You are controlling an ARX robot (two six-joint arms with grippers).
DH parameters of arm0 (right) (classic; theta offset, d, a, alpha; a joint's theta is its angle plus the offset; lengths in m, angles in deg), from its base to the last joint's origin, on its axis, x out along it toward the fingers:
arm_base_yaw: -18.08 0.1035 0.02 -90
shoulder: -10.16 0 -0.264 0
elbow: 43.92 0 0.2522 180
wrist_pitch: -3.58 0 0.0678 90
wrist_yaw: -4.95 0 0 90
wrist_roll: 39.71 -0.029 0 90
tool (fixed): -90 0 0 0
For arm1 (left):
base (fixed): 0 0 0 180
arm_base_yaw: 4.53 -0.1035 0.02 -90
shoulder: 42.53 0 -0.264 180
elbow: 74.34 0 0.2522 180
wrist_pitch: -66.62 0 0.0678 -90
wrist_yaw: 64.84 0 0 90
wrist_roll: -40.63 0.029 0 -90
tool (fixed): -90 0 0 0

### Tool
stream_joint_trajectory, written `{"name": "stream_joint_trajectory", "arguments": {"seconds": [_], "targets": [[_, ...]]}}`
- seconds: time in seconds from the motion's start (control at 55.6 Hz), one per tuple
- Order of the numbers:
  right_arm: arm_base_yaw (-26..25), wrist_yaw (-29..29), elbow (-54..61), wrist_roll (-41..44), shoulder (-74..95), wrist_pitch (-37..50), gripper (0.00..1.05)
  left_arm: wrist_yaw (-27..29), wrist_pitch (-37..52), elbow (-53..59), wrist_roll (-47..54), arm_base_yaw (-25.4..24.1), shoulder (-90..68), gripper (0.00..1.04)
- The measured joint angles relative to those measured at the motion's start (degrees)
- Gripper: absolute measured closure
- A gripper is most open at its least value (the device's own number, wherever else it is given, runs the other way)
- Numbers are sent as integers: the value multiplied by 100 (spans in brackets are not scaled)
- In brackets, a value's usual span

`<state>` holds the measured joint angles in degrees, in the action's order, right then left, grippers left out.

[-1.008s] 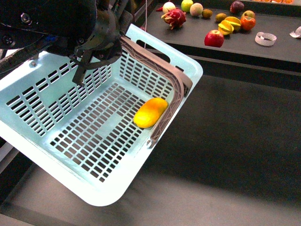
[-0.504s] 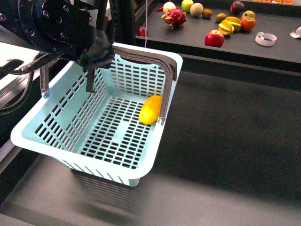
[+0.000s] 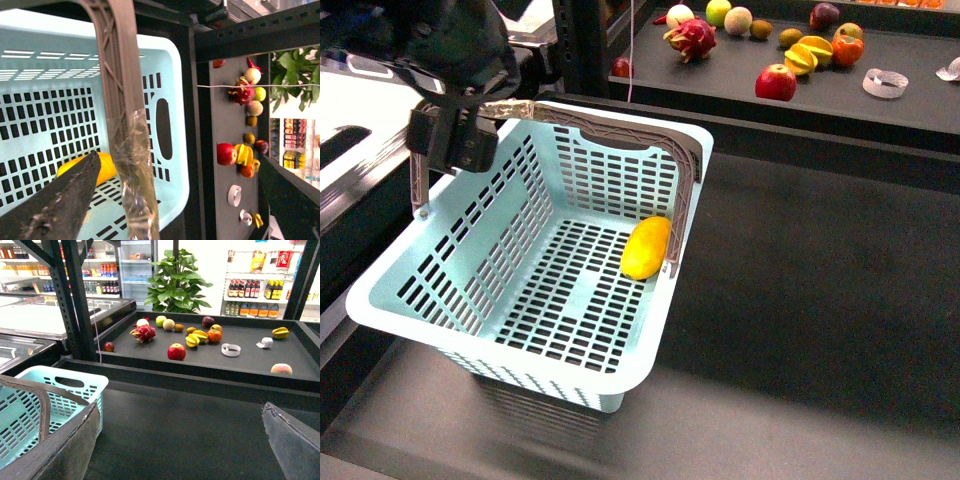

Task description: Pick mango with right arm and hold basket with left

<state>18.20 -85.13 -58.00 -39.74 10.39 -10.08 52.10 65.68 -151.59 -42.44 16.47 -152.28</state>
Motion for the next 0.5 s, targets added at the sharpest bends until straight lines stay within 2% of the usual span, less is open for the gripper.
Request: {"name": "stream_joint_trajectory", "arguments": {"seconds": [0.324,0.432,0.504], "targets": [[0,0,0,0,0,0,8,699,35,2210,927,-472,2500,8],[0,0,0,-2,2,0,8,973,-26,2754,1279,-492,3176,8],[0,0,0,0,2,0,8,1126,267,3169,1779,-391,3624,8]]}}
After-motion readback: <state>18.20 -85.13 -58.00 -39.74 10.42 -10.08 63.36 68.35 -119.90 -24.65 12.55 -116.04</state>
